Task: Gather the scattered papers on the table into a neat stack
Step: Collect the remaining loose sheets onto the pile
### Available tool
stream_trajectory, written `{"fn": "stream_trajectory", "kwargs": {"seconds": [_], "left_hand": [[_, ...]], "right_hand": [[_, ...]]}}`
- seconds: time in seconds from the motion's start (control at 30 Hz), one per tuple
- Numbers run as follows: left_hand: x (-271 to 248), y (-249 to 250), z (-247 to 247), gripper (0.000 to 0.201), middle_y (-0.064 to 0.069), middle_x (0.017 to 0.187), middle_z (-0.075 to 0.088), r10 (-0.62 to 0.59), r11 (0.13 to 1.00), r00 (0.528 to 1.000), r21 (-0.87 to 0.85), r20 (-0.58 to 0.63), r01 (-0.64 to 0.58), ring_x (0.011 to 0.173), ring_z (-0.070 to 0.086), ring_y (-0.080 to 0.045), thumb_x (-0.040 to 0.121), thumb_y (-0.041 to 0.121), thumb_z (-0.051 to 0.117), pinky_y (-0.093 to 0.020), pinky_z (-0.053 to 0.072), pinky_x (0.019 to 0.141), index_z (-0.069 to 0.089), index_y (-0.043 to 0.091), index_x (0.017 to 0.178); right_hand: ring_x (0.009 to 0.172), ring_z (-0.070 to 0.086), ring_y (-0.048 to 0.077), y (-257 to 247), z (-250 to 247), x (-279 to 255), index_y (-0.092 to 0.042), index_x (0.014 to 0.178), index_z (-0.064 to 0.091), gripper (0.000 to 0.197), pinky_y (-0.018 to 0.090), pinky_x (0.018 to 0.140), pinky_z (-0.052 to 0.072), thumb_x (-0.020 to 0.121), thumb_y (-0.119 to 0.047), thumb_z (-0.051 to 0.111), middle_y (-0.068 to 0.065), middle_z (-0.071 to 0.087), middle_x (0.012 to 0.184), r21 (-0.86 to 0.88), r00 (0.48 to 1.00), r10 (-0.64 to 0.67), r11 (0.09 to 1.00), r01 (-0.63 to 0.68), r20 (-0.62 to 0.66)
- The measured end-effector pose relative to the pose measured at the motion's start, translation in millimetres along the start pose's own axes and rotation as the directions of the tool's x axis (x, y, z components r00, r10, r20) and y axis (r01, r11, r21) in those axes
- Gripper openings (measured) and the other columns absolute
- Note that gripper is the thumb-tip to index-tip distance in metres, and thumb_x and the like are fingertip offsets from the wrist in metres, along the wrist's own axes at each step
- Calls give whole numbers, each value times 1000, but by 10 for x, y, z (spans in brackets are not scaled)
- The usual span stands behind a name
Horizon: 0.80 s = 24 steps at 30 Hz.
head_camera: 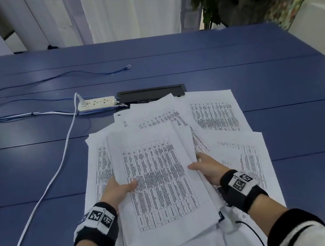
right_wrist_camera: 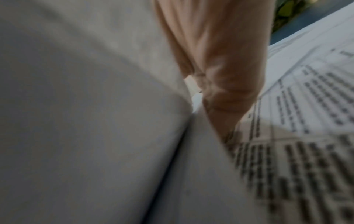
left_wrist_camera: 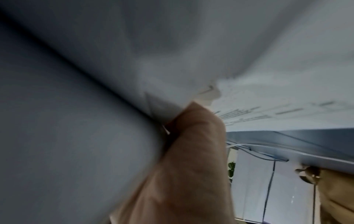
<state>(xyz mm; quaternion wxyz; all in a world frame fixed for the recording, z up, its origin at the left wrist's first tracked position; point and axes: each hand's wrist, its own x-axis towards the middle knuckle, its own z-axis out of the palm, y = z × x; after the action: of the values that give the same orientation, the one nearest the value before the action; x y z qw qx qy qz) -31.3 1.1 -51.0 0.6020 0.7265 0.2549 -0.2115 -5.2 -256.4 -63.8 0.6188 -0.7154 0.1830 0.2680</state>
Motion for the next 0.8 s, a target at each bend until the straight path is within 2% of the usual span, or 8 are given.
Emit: {"fn": "stream_trajectory", "kwargs": {"seconds": [0.1, 0.2, 0.3, 0.37, 0.43, 0.53, 0.67, 0.8], "left_hand": [[-45, -17, 10, 57, -18, 127, 57, -75, 994, 993, -69, 93, 82, 108, 58, -33, 79, 5, 69, -44, 43, 99, 45, 0, 131], [-43, -43, 27, 54, -13, 128, 54, -31, 996, 997, -83, 66, 37, 117, 52, -34, 85, 1, 62, -43, 39, 102, 40, -2, 134], [-57, -24, -110, 35, -15, 124, 60, 49, 990, 999, -135, 25, -45, 94, 63, -23, 86, 1, 62, -36, 46, 89, 53, 3, 120], [-13, -59, -278, 30, -20, 116, 64, 72, 975, 997, -207, -28, -76, 88, 65, -26, 85, 0, 61, -41, 48, 87, 57, 2, 115], [12, -102, -448, 31, -21, 111, 63, 58, 958, 994, -276, -91, -81, 86, 63, -28, 86, -3, 58, -44, 46, 87, 56, -3, 117], [59, -162, -604, 30, -22, 119, 60, 34, 945, 990, -319, -135, -76, 94, 61, -32, 86, -5, 58, -46, 44, 93, 56, -4, 116], [120, -290, -649, 34, -23, 122, 59, -4, 934, 986, -353, -166, -56, 103, 59, -33, 86, -6, 58, -47, 43, 95, 55, -7, 120], [185, -401, -570, 37, -22, 122, 59, -45, 927, 989, -374, -138, -10, 102, 59, -34, 86, -6, 57, -44, 44, 91, 53, -7, 123]], "right_hand": [[126, 47, 29, 66, 87, 10, -11, 145, 25, 62, 46, 106, 39, 89, -3, 50, 12, 43, 143, -144, 996, -50, 989, 39, -79], [138, 33, 24, 11, 151, -94, -16, 148, 18, 64, 43, 114, 28, 93, -7, 48, 2, 31, 150, -127, 990, -125, 985, 117, -62], [117, 53, 22, -130, 91, -178, -14, 134, 42, 39, 35, 100, 44, 96, -9, 46, 5, 54, 128, 6, 977, -208, 978, 209, -47], [103, 57, 20, -202, -18, -117, -10, 122, 55, 28, 29, 91, 47, 95, -9, 47, 12, 60, 123, -46, 945, -258, 966, 254, -199], [114, 53, 22, -212, -168, 56, -7, 122, 56, 29, 31, 96, 42, 94, -8, 49, 13, 56, 129, -291, 887, -285, 939, 183, -364], [129, 35, 33, -241, -334, 312, -6, 131, 48, 44, 45, 105, 36, 91, -21, 56, 17, 44, 138, -497, 834, -253, 867, -29, -491], [134, 26, 35, -334, -348, 502, -6, 138, 34, 79, 51, 108, 27, 79, -45, 68, 17, 28, 145, -620, 866, -144, 754, -218, -480], [125, 41, 33, -347, -334, 643, -10, 129, 47, 71, 46, 105, 35, 72, -41, 75, 14, 47, 133, -627, 900, -127, 757, -184, -417]]}}
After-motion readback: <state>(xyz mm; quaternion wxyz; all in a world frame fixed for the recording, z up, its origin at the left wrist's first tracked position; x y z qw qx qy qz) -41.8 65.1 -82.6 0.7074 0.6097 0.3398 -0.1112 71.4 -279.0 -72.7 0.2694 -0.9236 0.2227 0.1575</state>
